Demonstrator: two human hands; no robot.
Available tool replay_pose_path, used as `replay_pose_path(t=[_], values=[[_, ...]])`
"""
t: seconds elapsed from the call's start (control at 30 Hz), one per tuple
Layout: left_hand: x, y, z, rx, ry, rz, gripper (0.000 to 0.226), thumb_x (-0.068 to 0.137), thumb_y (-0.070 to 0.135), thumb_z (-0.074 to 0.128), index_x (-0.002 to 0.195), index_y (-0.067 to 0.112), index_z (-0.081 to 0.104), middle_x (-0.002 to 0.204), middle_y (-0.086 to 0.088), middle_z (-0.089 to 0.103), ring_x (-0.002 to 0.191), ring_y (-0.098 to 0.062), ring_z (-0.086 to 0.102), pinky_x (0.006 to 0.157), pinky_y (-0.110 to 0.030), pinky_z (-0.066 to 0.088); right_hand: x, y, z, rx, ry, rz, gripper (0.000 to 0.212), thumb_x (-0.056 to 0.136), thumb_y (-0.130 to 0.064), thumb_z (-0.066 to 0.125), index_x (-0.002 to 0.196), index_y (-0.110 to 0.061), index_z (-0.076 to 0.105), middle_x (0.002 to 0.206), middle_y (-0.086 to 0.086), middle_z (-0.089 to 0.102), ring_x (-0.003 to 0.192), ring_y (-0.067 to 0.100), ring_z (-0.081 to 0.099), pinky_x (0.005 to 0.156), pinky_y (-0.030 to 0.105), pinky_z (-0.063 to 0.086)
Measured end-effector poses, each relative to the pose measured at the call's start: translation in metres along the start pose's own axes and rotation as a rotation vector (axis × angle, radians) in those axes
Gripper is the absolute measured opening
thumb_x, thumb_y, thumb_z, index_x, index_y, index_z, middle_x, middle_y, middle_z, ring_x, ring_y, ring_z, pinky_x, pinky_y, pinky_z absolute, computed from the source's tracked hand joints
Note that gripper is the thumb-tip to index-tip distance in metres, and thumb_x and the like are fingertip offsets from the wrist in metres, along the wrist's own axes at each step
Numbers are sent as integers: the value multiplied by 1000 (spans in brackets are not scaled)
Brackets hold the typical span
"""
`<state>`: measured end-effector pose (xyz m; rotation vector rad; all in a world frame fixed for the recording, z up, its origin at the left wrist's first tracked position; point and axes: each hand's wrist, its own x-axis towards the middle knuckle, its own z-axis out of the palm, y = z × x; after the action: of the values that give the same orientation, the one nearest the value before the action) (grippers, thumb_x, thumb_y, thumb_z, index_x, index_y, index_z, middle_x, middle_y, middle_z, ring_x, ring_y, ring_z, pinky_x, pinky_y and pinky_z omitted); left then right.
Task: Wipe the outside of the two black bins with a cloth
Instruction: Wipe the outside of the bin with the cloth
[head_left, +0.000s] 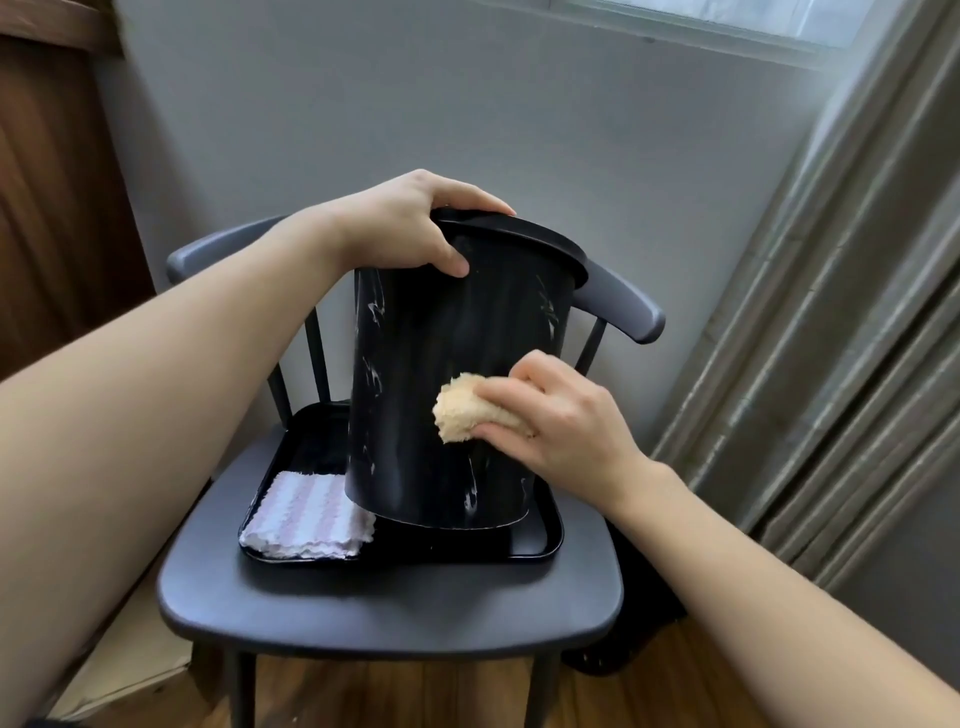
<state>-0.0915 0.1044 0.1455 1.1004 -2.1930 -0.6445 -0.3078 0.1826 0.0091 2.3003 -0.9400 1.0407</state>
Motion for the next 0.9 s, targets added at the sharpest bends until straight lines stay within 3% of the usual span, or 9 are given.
replay_pose_path(t=[0.2,0.5,0.7,0.9], values=[[1,-2,-1,-17,11,-20,65,86,-1,72,130,46,65,119,15,72,108,-9,69,98,-34,57,42,9,-4,39,138,291,31,85,-37,76,108,-16,73,89,4,57,75,20,57,60,40,54],[0,-3,-1,-24,19,-22,65,85,-2,72,129,45,66,122,15,70,111,-8,68,100,-33,56,-15,-6,2,-6,-83,-92,21,84,-32,77,98,-15,76,82,6,60,69,23,59,52,35,52],[1,-4,-2,-30,18,-40,64,86,0,72,128,47,66,118,14,72,107,-9,70,98,-35,58,26,13,-1,77,124,283,29,85,-34,77,106,-15,74,89,4,57,75,18,57,63,39,54],[0,-6,-4,-46,19,-38,65,85,-2,72,127,47,67,118,14,72,106,-9,71,97,-35,58,-19,-3,5,124,2,89,29,86,-35,76,103,-12,75,85,6,59,70,21,58,58,36,54]])
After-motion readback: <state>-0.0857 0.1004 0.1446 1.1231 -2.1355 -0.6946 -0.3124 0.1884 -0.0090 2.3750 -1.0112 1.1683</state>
